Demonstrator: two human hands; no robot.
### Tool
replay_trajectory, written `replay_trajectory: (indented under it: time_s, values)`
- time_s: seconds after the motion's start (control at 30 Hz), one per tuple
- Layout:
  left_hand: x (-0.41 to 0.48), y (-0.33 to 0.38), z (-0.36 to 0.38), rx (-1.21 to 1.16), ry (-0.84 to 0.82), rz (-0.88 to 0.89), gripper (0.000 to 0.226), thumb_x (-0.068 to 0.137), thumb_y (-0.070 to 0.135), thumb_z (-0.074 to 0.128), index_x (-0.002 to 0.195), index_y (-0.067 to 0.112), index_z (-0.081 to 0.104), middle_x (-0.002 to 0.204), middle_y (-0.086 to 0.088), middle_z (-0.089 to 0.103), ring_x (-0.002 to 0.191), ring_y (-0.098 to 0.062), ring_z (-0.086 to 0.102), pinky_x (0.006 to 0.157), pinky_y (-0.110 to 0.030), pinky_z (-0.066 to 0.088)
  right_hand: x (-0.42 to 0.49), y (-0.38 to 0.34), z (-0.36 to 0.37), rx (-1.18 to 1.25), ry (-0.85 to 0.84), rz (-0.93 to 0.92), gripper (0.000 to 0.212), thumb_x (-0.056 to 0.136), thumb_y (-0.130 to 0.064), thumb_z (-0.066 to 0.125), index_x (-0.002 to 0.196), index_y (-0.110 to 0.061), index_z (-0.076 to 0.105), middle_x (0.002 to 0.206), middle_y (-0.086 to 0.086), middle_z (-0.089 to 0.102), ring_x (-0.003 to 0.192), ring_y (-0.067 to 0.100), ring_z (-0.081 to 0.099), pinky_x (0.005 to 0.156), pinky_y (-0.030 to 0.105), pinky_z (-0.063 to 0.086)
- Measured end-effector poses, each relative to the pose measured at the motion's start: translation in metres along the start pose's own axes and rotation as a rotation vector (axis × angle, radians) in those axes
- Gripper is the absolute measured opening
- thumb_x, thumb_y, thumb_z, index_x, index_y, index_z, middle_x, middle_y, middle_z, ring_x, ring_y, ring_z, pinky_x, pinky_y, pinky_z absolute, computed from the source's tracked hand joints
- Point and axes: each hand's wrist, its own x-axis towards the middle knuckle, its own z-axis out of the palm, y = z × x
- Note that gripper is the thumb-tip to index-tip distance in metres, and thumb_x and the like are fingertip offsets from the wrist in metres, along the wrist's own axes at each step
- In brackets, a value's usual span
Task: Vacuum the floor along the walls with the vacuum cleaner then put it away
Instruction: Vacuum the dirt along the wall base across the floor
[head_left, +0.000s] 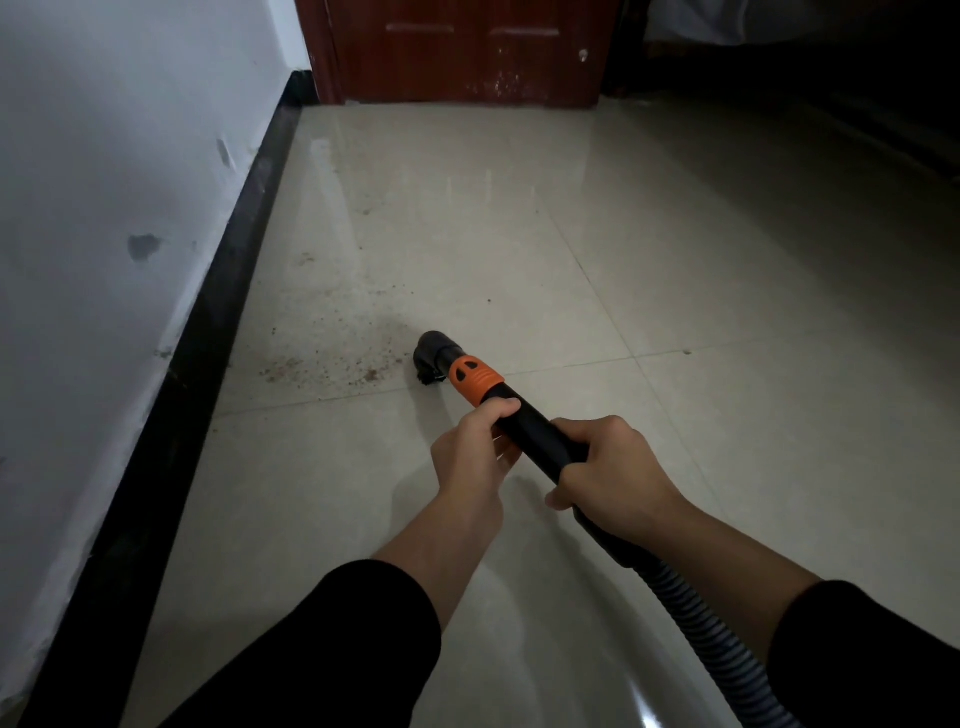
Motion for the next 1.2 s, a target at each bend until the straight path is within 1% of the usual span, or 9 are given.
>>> replay_trajectory:
  time_s: [0.3, 0.47, 0.6, 0.7, 0.77, 0.87, 0.97, 1.07, 1.2]
  values:
    - [0.019, -0.007, 0.020, 0.008, -0.036, 0.001, 0.024, 0.073, 0.008, 0.077, 0.093, 0.003, 0.066, 0.087, -0.012, 0.074, 0.081, -0.022, 0.073, 0.072, -0.028, 0.059, 0.015, 0.011, -0.011, 0.030, 0.058, 0.032, 0.028, 0.069, 0.002, 0.068, 0.086, -0.021, 0.067, 0.064, 0.006, 0.063, 0.055, 0.024, 0.061, 0.056, 0.036, 0.055]
    - [0.028, -0.009, 0.028, 0.003, -0.048, 0.003, 0.021, 0.072, 0.008, 0.078, 0.090, 0.003, 0.068, 0.078, -0.008, 0.075, 0.074, -0.019, 0.074, 0.063, -0.025, 0.058, 0.023, 0.015, -0.013, 0.047, 0.079, 0.043, 0.031, 0.070, 0.002, 0.067, 0.091, -0.021, 0.069, 0.065, 0.005, 0.063, 0.056, 0.023, 0.061, 0.054, 0.032, 0.053]
    - [0.033, -0.009, 0.036, 0.002, -0.038, 0.017, 0.018, 0.073, 0.009, 0.077, 0.087, 0.005, 0.067, 0.080, -0.007, 0.074, 0.073, -0.017, 0.073, 0.059, -0.023, 0.057, 0.029, 0.016, -0.012, 0.062, 0.101, 0.053, 0.033, 0.070, 0.001, 0.066, 0.094, -0.022, 0.069, 0.067, 0.007, 0.064, 0.060, 0.026, 0.062, 0.057, 0.035, 0.055]
    - [0.037, -0.008, 0.041, 0.001, -0.038, 0.025, 0.019, 0.073, 0.009, 0.077, 0.089, 0.004, 0.068, 0.085, -0.010, 0.074, 0.078, -0.019, 0.073, 0.062, -0.023, 0.057, 0.034, 0.016, -0.014, 0.078, 0.101, 0.057, 0.033, 0.070, 0.000, 0.067, 0.095, -0.021, 0.069, 0.064, 0.007, 0.063, 0.058, 0.025, 0.061, 0.056, 0.035, 0.054]
    - [0.038, -0.007, 0.043, -0.011, -0.041, 0.027, 0.021, 0.072, 0.009, 0.078, 0.090, 0.003, 0.068, 0.086, -0.011, 0.074, 0.080, -0.020, 0.073, 0.063, -0.024, 0.057, 0.037, 0.016, -0.015, 0.093, 0.098, 0.061, 0.032, 0.070, 0.000, 0.067, 0.094, -0.021, 0.070, 0.061, 0.004, 0.060, 0.054, 0.022, 0.059, 0.052, 0.031, 0.051]
    - [0.040, -0.005, 0.043, -0.047, -0.038, 0.012, 0.026, 0.071, 0.008, 0.079, 0.093, 0.001, 0.067, 0.088, -0.012, 0.074, 0.084, -0.023, 0.073, 0.072, -0.029, 0.059, 0.042, 0.015, -0.017, 0.123, 0.079, 0.070, 0.031, 0.071, 0.001, 0.068, 0.094, -0.019, 0.069, 0.056, -0.002, 0.058, 0.050, 0.019, 0.059, 0.049, 0.025, 0.045]
    - [0.041, -0.002, 0.040, -0.074, -0.038, 0.006, 0.029, 0.071, 0.007, 0.080, 0.095, -0.001, 0.067, 0.089, -0.013, 0.074, 0.086, -0.025, 0.073, 0.081, -0.033, 0.059, 0.045, 0.011, -0.015, 0.149, 0.051, 0.076, 0.031, 0.071, 0.002, 0.069, 0.096, -0.017, 0.070, 0.056, -0.002, 0.058, 0.051, 0.021, 0.060, 0.050, 0.025, 0.046]
    - [0.042, 0.003, 0.032, -0.085, -0.031, 0.015, 0.029, 0.070, 0.005, 0.080, 0.095, -0.002, 0.067, 0.089, -0.013, 0.074, 0.086, -0.025, 0.073, 0.081, -0.033, 0.059, 0.047, 0.006, -0.010, 0.178, 0.024, 0.083, 0.032, 0.069, 0.002, 0.070, 0.094, -0.019, 0.071, 0.057, 0.000, 0.060, 0.051, 0.022, 0.061, 0.050, 0.026, 0.048]
    - [0.042, 0.010, 0.021, -0.098, -0.025, 0.029, 0.025, 0.071, 0.003, 0.080, 0.092, -0.003, 0.068, 0.091, -0.015, 0.074, 0.087, -0.026, 0.073, 0.081, -0.033, 0.060, 0.049, 0.001, -0.002, 0.213, -0.004, 0.086, 0.034, 0.067, 0.003, 0.069, 0.090, -0.022, 0.072, 0.050, -0.004, 0.059, 0.045, 0.016, 0.059, 0.046, 0.023, 0.047]
